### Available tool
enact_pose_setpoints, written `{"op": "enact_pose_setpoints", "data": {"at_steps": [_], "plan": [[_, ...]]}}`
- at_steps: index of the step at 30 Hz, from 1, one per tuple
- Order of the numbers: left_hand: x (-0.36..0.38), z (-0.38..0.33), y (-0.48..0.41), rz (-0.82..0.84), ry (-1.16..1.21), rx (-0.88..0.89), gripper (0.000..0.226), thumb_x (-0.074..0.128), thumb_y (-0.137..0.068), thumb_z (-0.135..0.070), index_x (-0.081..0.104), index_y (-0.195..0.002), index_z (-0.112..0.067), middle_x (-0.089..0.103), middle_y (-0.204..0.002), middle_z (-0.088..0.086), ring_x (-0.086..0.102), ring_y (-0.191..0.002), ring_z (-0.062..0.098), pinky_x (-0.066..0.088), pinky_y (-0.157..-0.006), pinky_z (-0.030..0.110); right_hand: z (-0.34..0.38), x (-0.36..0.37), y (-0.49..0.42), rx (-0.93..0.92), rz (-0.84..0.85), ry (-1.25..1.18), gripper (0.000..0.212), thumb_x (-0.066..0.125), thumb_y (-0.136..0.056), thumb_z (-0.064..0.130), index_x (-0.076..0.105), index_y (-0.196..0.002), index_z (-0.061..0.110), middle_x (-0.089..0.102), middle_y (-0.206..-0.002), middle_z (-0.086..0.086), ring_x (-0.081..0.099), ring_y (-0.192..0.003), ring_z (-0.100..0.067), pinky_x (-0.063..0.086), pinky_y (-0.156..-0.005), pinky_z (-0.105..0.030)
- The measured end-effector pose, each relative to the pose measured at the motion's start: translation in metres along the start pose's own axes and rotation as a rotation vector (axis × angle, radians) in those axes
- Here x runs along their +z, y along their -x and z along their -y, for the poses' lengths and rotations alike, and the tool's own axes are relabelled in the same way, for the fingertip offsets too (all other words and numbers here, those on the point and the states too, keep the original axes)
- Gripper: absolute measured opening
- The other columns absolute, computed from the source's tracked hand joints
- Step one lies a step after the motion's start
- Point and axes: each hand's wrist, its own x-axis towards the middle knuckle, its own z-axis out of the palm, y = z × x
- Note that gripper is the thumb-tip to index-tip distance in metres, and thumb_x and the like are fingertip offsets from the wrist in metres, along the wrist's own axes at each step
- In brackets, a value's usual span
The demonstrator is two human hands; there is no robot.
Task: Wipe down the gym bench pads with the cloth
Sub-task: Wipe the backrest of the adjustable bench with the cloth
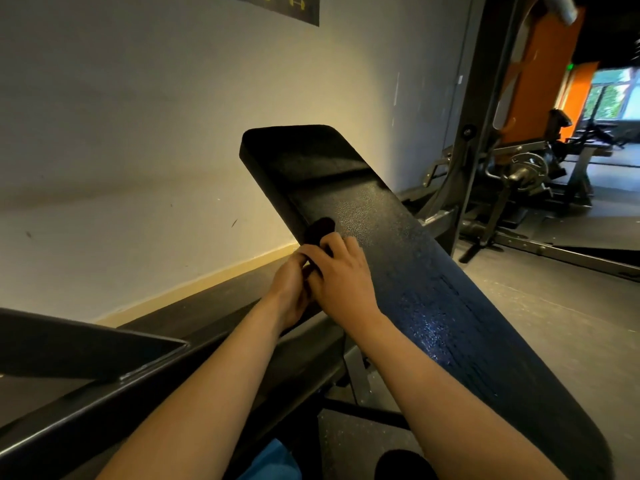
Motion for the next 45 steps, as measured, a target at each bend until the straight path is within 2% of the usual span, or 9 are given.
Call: {"op": "enact_pose_setpoints", "data": {"at_steps": [5, 9, 14, 19, 26, 32, 36, 40, 45], "plan": [[0.011, 0.013, 0.011, 0.044, -0.029, -0.029, 0.048, 0.043, -0.102, -0.052, 0.067, -0.124, -0.016, 0.073, -0.114, 0.01, 0.068, -0.111, 0.027, 0.053, -0.099, 0.045, -0.007, -0.02, 0.053, 0.123, -0.009, -0.049, 0.036, 0.067, -0.078, 0.02, 0.058, -0.113, 0.022, 0.05, -0.105, -0.001, 0.045, -0.091, -0.018, 0.049, -0.073, -0.035], [0.018, 0.021, 0.01, 0.068, -0.095, -0.003, 0.045, 0.046, -0.1, -0.057, 0.064, -0.128, -0.028, 0.072, -0.12, 0.003, 0.068, -0.112, 0.022, 0.055, -0.095, 0.042, 0.0, -0.023, 0.04, 0.221, -0.019, -0.104, 0.04, 0.064, -0.087, 0.019, 0.053, -0.125, 0.023, 0.047, -0.118, -0.003, 0.045, -0.103, -0.017, 0.049, -0.084, -0.029], [0.016, 0.024, 0.012, 0.208, 0.18, -0.11, 0.055, 0.051, -0.091, -0.067, 0.057, -0.135, -0.036, 0.069, -0.128, 0.004, 0.065, -0.12, 0.027, 0.051, -0.101, 0.049, 0.011, -0.02, 0.012, 0.249, -0.031, -0.168, 0.041, 0.06, -0.088, 0.015, 0.053, -0.127, 0.022, 0.05, -0.118, -0.005, 0.046, -0.104, -0.019, 0.048, -0.087, -0.031], [0.04, 0.031, 0.017, 0.027, -0.044, -0.114, 0.038, 0.063, -0.093, -0.047, 0.064, -0.123, -0.023, 0.073, -0.112, 0.008, 0.068, -0.109, 0.027, 0.057, -0.092, 0.045, -0.018, -0.038, 0.072, 0.313, -0.055, -0.127, 0.037, 0.062, -0.079, 0.024, 0.053, -0.115, 0.018, 0.048, -0.107, -0.003, 0.044, -0.095, -0.018, 0.046, -0.072, -0.032], [0.05, 0.046, 0.01, -0.143, -0.038, -0.024, 0.062, 0.067, -0.088, -0.049, 0.053, -0.137, -0.015, 0.069, -0.12, 0.007, 0.067, -0.107, 0.024, 0.053, -0.069, 0.03, -0.021, -0.046, 0.106, 0.617, -0.17, -0.117, 0.033, 0.057, -0.084, 0.022, 0.052, -0.116, 0.02, 0.047, -0.11, 0.0, 0.044, -0.098, -0.019, 0.045, -0.075, -0.034], [0.04, 0.043, 0.014, -0.021, -0.012, -0.023, 0.033, 0.06, -0.096, -0.042, 0.066, -0.121, -0.022, 0.076, -0.107, 0.006, 0.072, -0.103, 0.023, 0.058, -0.079, 0.037, 0.0, -0.019, 0.032, 0.441, -0.042, -0.059, 0.043, 0.048, -0.098, 0.017, 0.047, -0.141, 0.02, 0.044, -0.137, -0.01, 0.035, -0.119, -0.027, 0.044, -0.093, -0.034], [0.041, 0.039, 0.016, -0.074, -0.039, -0.018, 0.035, 0.064, -0.094, -0.041, 0.065, -0.119, -0.016, 0.076, -0.102, 0.007, 0.076, -0.08, 0.014, 0.058, -0.06, 0.028, -0.014, -0.027, 0.049, 0.401, -0.032, 0.002, 0.042, 0.042, -0.088, 0.023, 0.054, -0.128, 0.023, 0.048, -0.125, -0.007, 0.04, -0.107, -0.027, 0.048, -0.084, -0.039], [0.039, 0.04, 0.012, -0.08, -0.045, -0.011, 0.048, 0.067, -0.093, -0.041, 0.057, -0.129, -0.011, 0.073, -0.111, 0.008, 0.074, -0.085, 0.016, 0.057, -0.057, 0.023, -0.028, -0.039, 0.103, 0.554, -0.106, 0.102, 0.032, 0.044, -0.086, 0.023, 0.057, -0.114, 0.019, 0.049, -0.11, -0.006, 0.041, -0.094, -0.022, 0.049, -0.072, -0.044], [0.037, 0.039, 0.01, -0.061, -0.052, -0.01, 0.041, 0.067, -0.094, -0.037, 0.06, -0.123, -0.01, 0.073, -0.111, 0.008, 0.072, -0.093, 0.018, 0.059, -0.066, 0.028, -0.019, -0.04, 0.111, 0.755, -0.153, 0.058, 0.031, 0.047, -0.09, 0.016, 0.055, -0.12, 0.02, 0.046, -0.116, -0.003, 0.035, -0.102, -0.019, 0.047, -0.079, -0.041]]}}
